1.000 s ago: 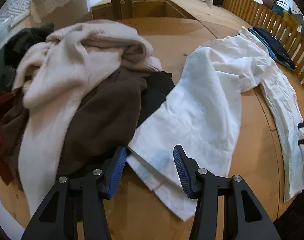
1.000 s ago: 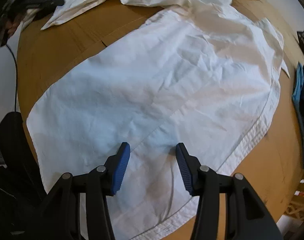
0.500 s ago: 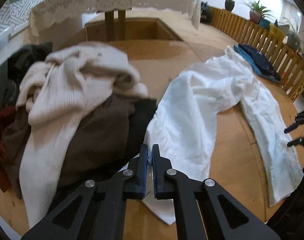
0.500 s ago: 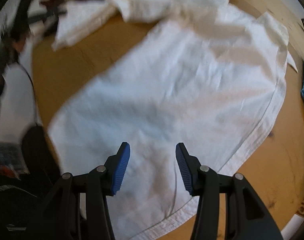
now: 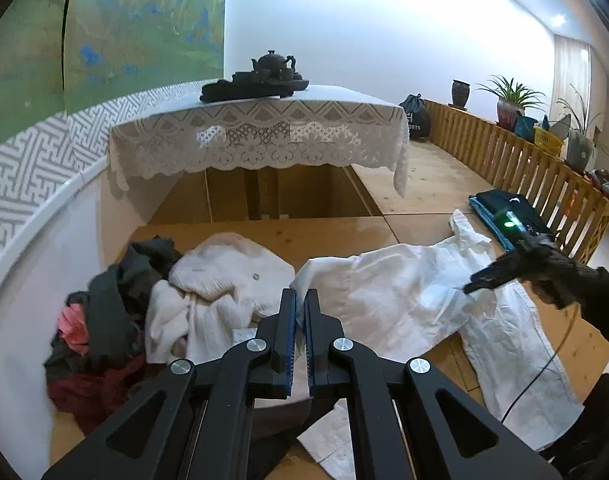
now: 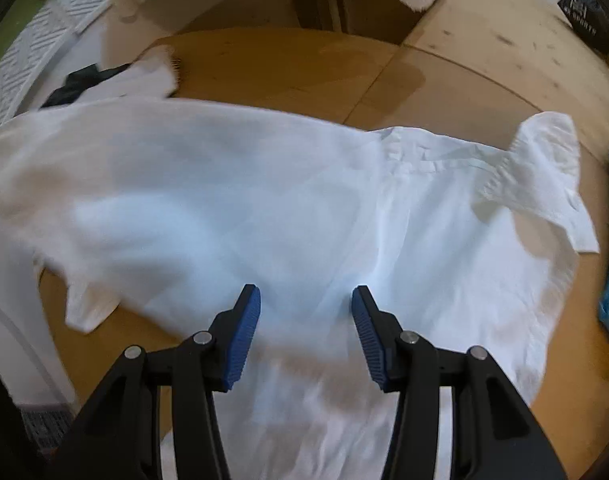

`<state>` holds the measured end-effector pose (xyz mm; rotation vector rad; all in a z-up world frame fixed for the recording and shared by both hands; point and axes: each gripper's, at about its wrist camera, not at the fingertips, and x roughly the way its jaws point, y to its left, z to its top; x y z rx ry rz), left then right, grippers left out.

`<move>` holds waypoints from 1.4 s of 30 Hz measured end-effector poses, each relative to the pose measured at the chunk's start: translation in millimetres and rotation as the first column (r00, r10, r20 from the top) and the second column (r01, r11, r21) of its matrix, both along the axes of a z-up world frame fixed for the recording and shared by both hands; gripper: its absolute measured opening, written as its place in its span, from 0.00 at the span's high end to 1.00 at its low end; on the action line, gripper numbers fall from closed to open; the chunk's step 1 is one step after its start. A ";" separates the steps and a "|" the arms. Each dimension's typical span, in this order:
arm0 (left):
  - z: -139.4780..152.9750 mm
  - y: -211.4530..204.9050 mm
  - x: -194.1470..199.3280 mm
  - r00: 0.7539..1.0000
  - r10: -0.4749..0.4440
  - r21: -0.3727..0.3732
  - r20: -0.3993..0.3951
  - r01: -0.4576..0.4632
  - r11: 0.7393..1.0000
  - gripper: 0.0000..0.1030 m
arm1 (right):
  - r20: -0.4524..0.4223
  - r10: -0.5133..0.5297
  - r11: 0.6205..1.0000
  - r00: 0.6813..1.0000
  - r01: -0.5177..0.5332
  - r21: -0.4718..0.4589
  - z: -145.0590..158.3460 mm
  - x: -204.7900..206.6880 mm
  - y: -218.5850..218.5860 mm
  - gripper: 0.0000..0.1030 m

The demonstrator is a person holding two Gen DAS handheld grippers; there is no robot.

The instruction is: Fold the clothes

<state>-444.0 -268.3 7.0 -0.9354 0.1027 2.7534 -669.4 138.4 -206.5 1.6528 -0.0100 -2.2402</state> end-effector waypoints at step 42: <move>-95.0 258.8 -158.5 0.843 -0.415 -0.170 0.344 0.490 0.855 0.60 | 0.080 -0.179 0.976 0.981 0.167 0.137 -2.6 -115.6 133.5 0.51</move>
